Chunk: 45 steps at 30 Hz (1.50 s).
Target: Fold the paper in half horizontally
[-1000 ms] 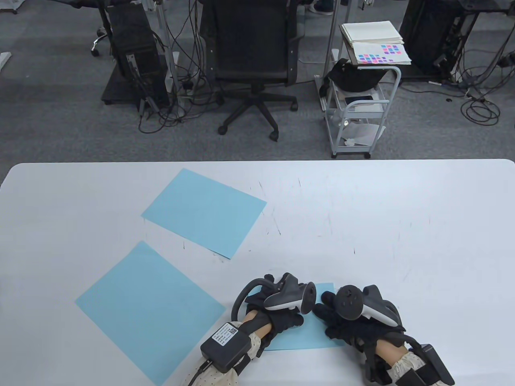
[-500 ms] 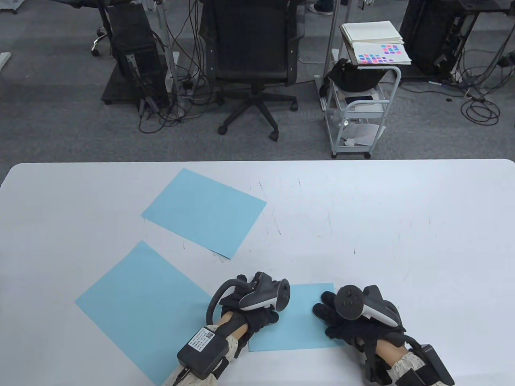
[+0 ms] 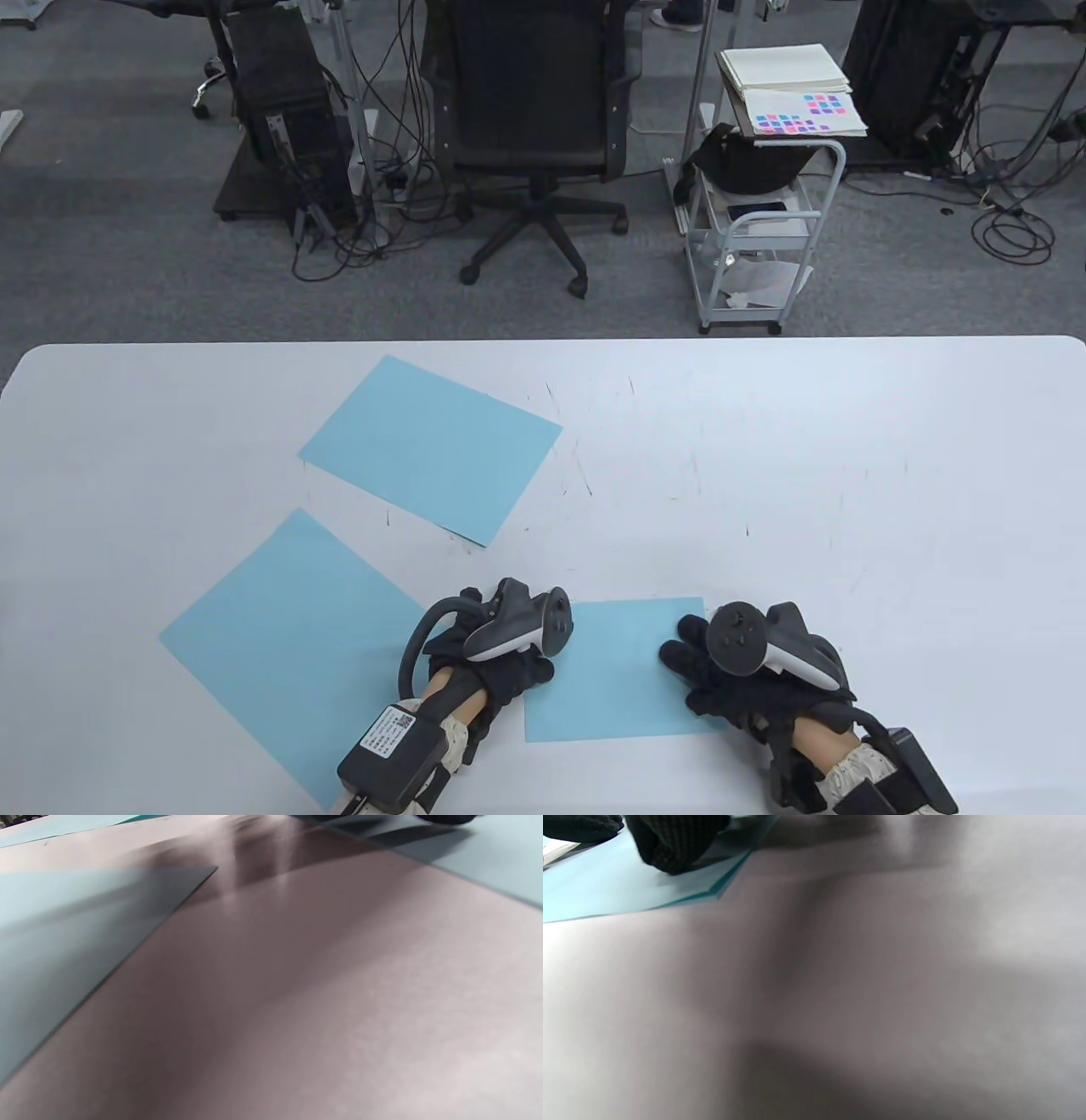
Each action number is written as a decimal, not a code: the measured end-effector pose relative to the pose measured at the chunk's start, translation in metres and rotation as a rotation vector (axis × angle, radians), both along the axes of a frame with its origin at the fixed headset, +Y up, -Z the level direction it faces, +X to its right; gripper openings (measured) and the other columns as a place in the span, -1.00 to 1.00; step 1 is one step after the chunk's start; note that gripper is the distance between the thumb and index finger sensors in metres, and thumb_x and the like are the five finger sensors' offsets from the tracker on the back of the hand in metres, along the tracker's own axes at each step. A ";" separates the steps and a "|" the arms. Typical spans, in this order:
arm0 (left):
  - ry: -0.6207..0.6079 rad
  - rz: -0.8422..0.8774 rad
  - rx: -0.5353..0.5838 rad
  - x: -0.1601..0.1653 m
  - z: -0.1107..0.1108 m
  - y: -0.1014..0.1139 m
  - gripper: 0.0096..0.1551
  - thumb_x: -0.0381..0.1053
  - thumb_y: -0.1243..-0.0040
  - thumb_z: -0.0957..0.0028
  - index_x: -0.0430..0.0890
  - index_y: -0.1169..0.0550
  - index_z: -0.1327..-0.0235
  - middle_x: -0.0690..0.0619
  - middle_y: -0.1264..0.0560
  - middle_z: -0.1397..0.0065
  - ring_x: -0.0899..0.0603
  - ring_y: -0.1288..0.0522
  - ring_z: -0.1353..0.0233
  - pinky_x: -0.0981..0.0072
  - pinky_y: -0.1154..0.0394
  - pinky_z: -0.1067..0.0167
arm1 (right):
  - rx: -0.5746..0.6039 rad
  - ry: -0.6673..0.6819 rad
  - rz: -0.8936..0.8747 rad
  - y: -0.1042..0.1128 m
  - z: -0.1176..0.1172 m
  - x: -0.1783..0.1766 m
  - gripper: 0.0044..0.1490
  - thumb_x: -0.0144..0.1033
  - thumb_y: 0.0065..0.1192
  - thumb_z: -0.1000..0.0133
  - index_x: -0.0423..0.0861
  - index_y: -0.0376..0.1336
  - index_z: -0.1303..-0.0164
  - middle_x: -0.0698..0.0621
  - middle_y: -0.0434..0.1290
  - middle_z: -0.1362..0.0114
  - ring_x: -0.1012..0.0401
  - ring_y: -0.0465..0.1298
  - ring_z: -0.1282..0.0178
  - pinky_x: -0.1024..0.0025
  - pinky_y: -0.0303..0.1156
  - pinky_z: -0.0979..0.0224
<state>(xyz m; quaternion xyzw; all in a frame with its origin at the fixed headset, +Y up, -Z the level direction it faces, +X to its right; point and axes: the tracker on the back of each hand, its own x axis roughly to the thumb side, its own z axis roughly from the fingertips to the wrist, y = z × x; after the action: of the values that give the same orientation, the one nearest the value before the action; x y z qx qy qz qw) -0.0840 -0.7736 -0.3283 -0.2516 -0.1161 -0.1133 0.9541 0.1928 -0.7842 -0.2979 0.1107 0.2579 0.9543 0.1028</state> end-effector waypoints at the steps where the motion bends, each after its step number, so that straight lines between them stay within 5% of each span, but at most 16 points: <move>1: 0.008 0.004 -0.003 -0.003 0.000 0.000 -0.27 0.40 0.00 0.16 0.69 -0.06 -0.30 0.69 0.07 -0.63 0.13 0.12 -0.77 -0.03 0.03 -0.73 | 0.000 0.000 0.000 0.000 0.000 0.000 -0.21 -0.01 0.15 -0.05 0.49 -0.07 -0.45 0.43 -0.26 -0.70 0.08 -0.42 -0.72 -0.27 -0.56 -0.56; 16: 0.046 0.039 0.006 -0.012 0.004 0.001 -0.24 0.40 0.00 0.17 0.62 -0.08 -0.36 0.60 0.02 -0.66 0.12 0.11 -0.77 -0.05 0.02 -0.73 | 0.000 -0.001 -0.001 0.000 0.000 0.001 -0.21 -0.01 0.15 -0.05 0.49 -0.07 -0.45 0.44 -0.26 -0.70 0.08 -0.42 -0.72 -0.27 -0.55 -0.56; 29: 0.066 0.230 0.330 -0.041 0.025 0.063 -0.18 0.43 0.01 0.18 0.60 -0.04 -0.40 0.52 0.04 -0.71 0.05 0.14 -0.79 -0.11 0.04 -0.73 | -0.001 -0.004 -0.014 -0.001 0.000 0.001 -0.21 -0.01 0.16 -0.04 0.49 -0.06 -0.45 0.44 -0.25 -0.70 0.08 -0.42 -0.72 -0.27 -0.55 -0.56; 45: 0.174 0.239 0.505 -0.087 0.036 0.055 -0.13 0.46 0.01 0.22 0.64 0.01 -0.40 0.44 0.16 -0.74 -0.03 0.26 -0.78 -0.20 0.14 -0.71 | 0.034 0.008 -0.040 0.008 -0.003 -0.003 -0.23 -0.05 0.22 -0.05 0.37 0.05 -0.49 0.31 -0.16 -0.75 0.03 -0.40 -0.72 -0.30 -0.55 -0.55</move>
<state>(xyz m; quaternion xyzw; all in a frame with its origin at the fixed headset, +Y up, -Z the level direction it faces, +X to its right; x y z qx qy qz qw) -0.1707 -0.7182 -0.2927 0.0005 -0.0307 -0.0036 0.9995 0.1896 -0.7766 -0.3014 0.1212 0.2398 0.9559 0.1188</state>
